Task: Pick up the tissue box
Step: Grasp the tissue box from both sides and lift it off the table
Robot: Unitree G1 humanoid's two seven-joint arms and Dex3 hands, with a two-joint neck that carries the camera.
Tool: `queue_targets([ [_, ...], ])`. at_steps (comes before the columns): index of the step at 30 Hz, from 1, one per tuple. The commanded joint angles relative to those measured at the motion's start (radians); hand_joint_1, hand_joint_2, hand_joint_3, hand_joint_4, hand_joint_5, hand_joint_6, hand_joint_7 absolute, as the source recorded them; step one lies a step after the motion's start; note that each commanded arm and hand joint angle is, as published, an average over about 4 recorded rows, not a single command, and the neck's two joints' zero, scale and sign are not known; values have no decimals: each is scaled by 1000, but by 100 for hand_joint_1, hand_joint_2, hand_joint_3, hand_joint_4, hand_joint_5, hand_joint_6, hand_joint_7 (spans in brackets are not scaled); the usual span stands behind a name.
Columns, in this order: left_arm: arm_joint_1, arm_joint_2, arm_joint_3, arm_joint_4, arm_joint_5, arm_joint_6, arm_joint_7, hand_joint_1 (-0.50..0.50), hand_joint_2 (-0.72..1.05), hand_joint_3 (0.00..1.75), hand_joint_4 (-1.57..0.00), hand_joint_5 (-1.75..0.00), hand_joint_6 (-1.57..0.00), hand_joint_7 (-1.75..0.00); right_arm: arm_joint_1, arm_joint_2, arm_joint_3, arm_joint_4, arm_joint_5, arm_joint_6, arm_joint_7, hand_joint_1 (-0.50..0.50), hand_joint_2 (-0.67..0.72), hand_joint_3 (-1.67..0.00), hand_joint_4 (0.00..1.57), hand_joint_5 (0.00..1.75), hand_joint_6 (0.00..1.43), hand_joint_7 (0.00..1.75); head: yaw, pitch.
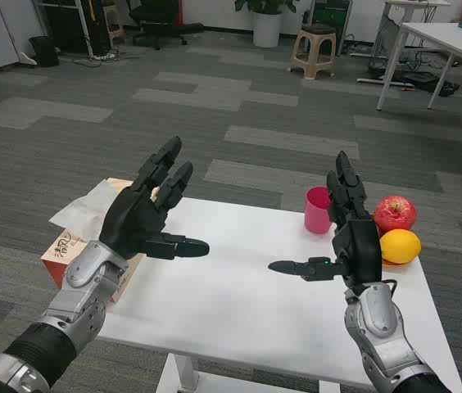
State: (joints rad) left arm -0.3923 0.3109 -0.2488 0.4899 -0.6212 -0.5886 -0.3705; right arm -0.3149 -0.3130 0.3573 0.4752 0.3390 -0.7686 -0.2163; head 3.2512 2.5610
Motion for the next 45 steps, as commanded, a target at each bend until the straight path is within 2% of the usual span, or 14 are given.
queue_targets([
  [1, 45, -30, 99, -110, 27, -74, 28, 50, 52, 0, 0, 0, 0, 0, -40, 6, 21, -42, 3, -37, -92, -46, 15, -16, 17, 0, 0, 0, 55, 194],
  [2, 44, -30, 98, -109, 27, -73, 28, 50, 52, 0, 0, 0, 0, 0, -41, 6, 20, -41, 3, -37, -92, -46, 15, -16, 17, 0, 0, 0, 49, 173],
  [3, 42, -30, 97, -108, 28, -73, 28, 50, 52, 0, 0, 0, 0, 0, -41, 5, 20, -39, 3, -37, -92, -46, 15, -16, 17, 0, 0, 0, 31, 112],
  [17, 33, -34, 95, -105, 38, -66, 28, 50, 52, 0, 0, 0, 0, 0, -46, -1, 20, -27, 5, -37, -95, -46, 15, -16, 20, 0, 0, 0, 29, 101],
  [22, 33, -37, 99, -103, 38, -66, 28, 50, 52, 0, 0, 0, 0, 0, -49, -3, 20, -20, 5, -37, -95, -46, 15, -16, 20, 0, 0, 0, 23, 64],
  [26, 33, -37, 104, -104, 30, -61, 28, 50, 52, 0, 0, 0, 0, 0, -51, -3, 20, -6, 5, -37, -95, -46, 15, -16, 20, 0, 0, 0, 1, -30],
  [28, 33, -32, 105, -106, 18, -60, 28, 50, 52, 0, 0, 0, 0, 0, -52, -3, 21, 1, 5, -37, -95, -46, 15, -16, 20, 0, 0, 0, -8, -52],
  [32, 49, 4, 110, -109, -32, -44, 23, 50, 52, 0, 0, 0, 0, 0, -54, -1, 24, 15, 5, -37, -95, -46, 15, -16, 20, 0, 0, 0, -32, -109],
  [33, 58, 17, 117, -114, -44, -34, 22, 50, 52, 0, 0, 0, 0, 0, -54, -1, 25, 18, 5, -37, -95, -46, 15, -16, 20, 0, 0, 0, -31, -106],
  [37, 92, 71, 158, -130, -82, -10, 21, 50, 69, 0, 0, 0, 0, 0, -56, -1, 29, 29, 5, -37, -95, -46, 15, -12, 20, 0, 0, 0, -59, -173],
  [39, 106, 99, 174, -134, -105, -5, 20, 50, 69, 0, 0, 0, 0, 0, -59, -1, 32, 36, 5, -37, -95, -46, 15, -14, 20, 0, 0, 0, -75, -195],
  [43, 141, 196, 181, -136, -198, 12, 12, 50, 72, 0, 0, 0, 0, 0, -75, 2, 42, 61, 5, -37, -95, -46, 15, -16, 23, 0, 0, 0, -89, -216],
  [45, 157, 232, 185, -134, -238, 20, 8, 50, 76, 0, 0, 0, 0, 0, -82, 5, 47, 70, 5, -37, -95, -46, 15, -16, 23, 0, 0, 0, -92, -221],
])
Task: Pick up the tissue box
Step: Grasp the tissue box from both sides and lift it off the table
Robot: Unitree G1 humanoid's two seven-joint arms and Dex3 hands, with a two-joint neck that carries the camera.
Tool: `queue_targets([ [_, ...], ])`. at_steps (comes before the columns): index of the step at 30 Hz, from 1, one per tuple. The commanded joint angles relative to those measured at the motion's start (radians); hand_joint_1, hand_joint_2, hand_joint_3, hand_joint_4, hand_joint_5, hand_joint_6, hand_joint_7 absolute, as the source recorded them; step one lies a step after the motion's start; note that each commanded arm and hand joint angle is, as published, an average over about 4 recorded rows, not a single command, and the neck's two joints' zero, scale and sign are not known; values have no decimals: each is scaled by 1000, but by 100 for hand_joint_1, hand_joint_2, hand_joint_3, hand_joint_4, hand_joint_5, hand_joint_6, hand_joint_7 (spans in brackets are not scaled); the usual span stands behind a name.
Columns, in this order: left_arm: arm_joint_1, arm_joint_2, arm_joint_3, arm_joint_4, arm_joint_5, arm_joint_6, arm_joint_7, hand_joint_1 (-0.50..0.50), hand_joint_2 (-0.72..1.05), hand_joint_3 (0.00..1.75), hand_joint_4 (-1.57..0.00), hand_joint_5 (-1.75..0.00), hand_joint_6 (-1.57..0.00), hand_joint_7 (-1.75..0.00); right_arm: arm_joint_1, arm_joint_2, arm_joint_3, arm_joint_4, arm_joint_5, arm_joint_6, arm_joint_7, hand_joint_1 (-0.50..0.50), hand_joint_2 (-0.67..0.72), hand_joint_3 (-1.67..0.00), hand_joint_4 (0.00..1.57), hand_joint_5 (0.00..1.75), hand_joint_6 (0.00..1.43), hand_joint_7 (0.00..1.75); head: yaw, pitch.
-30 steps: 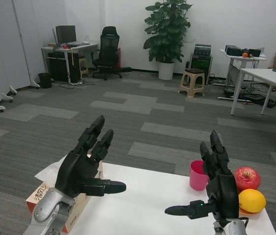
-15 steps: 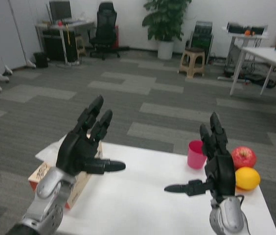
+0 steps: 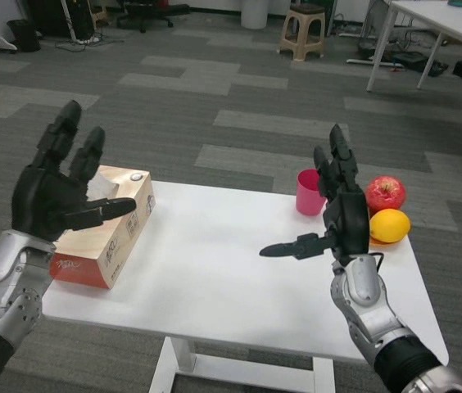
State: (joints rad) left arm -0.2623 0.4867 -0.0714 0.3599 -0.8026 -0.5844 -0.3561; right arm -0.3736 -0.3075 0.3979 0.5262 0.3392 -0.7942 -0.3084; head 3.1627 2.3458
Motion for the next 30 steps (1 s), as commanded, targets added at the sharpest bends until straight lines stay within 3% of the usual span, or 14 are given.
queue_targets([
  [1, 34, 70, 10, -3, -69, 17, -7, 50, 78, 0, 0, 0, 0, 0, -26, 0, 8, 23, 4, -11, -3, -46, 15, -16, 23, 0, 0, 0, -3, -7],
  [9, 83, 173, 54, 34, -175, 44, -20, 50, 96, 0, 0, 0, 0, 0, -48, 12, 22, 67, 6, -11, -3, -46, 15, -16, 23, 0, 0, 0, 9, -18],
  [19, 89, 268, 95, 251, -283, 69, -42, 50, 105, 0, 0, 0, 0, 0, -74, 23, 37, 118, 6, -10, -3, -46, 15, -16, 23, 0, 0, 0, 28, -17],
  [26, 81, 348, 28, 406, -337, 95, -57, 50, 105, 0, 0, 0, 0, 0, -85, 29, 52, 141, 6, -10, -3, -46, 15, -16, 23, 0, 0, 0, 39, -6],
  [30, 71, 375, -24, 472, -346, 95, -58, 50, 105, 4, 0, 0, 0, 0, -93, 29, 58, 153, 6, -10, -3, -46, 19, -16, 23, 0, 0, 0, 52, 1],
])
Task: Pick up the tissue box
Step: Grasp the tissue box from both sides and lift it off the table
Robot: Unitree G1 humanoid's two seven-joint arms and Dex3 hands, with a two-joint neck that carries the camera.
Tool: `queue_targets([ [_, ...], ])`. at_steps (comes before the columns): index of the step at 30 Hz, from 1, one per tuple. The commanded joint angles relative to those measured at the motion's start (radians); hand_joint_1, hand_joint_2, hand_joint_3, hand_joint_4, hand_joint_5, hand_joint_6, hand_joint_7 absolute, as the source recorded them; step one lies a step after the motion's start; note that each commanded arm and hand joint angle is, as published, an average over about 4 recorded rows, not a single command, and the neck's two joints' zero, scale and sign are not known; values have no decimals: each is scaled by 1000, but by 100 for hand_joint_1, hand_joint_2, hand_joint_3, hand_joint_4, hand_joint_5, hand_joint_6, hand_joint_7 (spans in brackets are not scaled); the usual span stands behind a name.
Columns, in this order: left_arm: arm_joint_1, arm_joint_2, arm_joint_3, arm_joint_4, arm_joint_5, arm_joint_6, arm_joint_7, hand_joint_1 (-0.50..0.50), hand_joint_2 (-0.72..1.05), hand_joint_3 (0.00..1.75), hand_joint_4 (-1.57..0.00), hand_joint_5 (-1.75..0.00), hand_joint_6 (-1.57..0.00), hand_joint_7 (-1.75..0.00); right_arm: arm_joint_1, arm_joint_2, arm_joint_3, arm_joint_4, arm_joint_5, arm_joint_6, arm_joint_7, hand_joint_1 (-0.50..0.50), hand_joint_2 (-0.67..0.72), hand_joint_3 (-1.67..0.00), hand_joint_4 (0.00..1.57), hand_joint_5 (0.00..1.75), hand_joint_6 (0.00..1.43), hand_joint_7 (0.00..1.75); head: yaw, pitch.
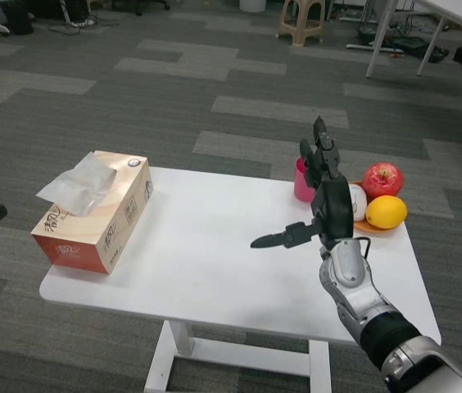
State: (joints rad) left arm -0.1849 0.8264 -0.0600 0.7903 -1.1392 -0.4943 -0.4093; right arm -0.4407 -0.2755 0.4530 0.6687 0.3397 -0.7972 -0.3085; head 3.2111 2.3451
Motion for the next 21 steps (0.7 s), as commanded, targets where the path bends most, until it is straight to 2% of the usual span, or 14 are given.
queue_targets([
  [1, -10, 39, -49, 53, -10, 5, -5, 50, 105, 4, 0, 0, 0, 0, -29, -3, 6, 14, 5, -7, -3, -46, 19, -16, 23, 0, 0, 0, 3, 1],
  [8, -33, 50, -153, 106, -6, 6, -6, 50, 105, 0, 0, 0, 0, 0, -40, -6, 22, 26, 6, -7, -3, -46, 22, -16, 23, 0, 0, 0, 16, 1],
  [21, -98, 32, -311, 156, 5, 5, -6, 50, 105, 0, 0, 0, 0, 0, -41, -13, 39, 19, 7, -7, -3, -46, 22, -14, 26, 0, 0, 0, 25, 9],
])
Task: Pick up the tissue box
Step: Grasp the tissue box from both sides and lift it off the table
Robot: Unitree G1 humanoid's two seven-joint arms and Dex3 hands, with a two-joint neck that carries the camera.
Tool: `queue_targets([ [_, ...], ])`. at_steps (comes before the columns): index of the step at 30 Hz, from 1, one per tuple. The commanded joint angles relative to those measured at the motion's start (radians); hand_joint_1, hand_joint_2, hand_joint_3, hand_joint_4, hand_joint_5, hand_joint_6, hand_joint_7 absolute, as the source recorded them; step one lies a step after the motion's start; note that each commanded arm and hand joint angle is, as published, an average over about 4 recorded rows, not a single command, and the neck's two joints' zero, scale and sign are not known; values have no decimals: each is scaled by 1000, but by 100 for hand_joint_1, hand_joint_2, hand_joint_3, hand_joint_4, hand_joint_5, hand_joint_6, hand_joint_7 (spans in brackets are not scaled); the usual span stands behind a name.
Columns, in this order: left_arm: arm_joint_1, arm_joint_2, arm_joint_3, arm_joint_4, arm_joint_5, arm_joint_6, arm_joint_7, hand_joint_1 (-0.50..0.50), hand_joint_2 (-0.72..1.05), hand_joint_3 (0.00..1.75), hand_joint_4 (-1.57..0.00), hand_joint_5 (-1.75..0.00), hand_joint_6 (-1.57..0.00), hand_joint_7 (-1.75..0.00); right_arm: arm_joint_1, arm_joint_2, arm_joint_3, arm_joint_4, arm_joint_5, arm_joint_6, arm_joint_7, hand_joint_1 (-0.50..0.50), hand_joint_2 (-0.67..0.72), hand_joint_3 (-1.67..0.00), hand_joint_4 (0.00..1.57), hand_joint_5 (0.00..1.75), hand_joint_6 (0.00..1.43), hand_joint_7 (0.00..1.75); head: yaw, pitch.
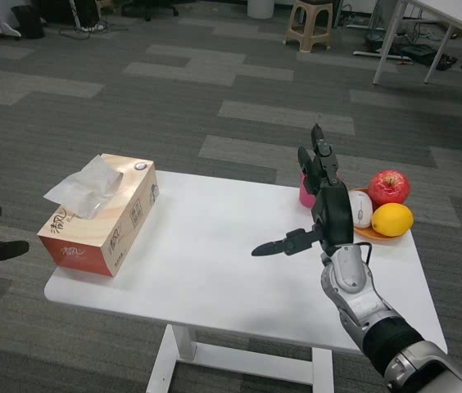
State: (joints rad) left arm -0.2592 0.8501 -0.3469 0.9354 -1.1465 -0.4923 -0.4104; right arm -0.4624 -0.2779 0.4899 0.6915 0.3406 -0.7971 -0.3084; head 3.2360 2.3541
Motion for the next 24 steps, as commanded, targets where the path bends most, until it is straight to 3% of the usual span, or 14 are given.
queue_targets([
  [1, -28, 4, -30, 13, 18, 3, -5, 50, 105, 0, 0, 0, 0, 0, -19, -11, 2, -6, 6, -7, -3, -46, 22, -14, 26, 0, 0, 0, 0, 0],
  [6, -62, -18, -64, 35, 67, 3, -4, 50, 105, 0, 0, 0, 0, 0, -18, -14, 4, -12, 6, -7, -3, -46, 22, -16, 26, 0, 0, 0, 25, 43],
  [17, -150, -55, -175, 65, 106, 3, -1, 50, 105, 0, 0, 0, 0, 0, -18, -18, 13, -10, 8, -6, -4, -46, 22, -16, 29, 0, 0, 0, 40, 49],
  [24, -178, -59, -234, 74, 108, 3, 1, 50, 105, 0, 0, 0, 0, 0, -17, -16, 12, -13, 9, -6, -5, -46, 22, -16, 31, 0, 0, 0, 50, 54],
])
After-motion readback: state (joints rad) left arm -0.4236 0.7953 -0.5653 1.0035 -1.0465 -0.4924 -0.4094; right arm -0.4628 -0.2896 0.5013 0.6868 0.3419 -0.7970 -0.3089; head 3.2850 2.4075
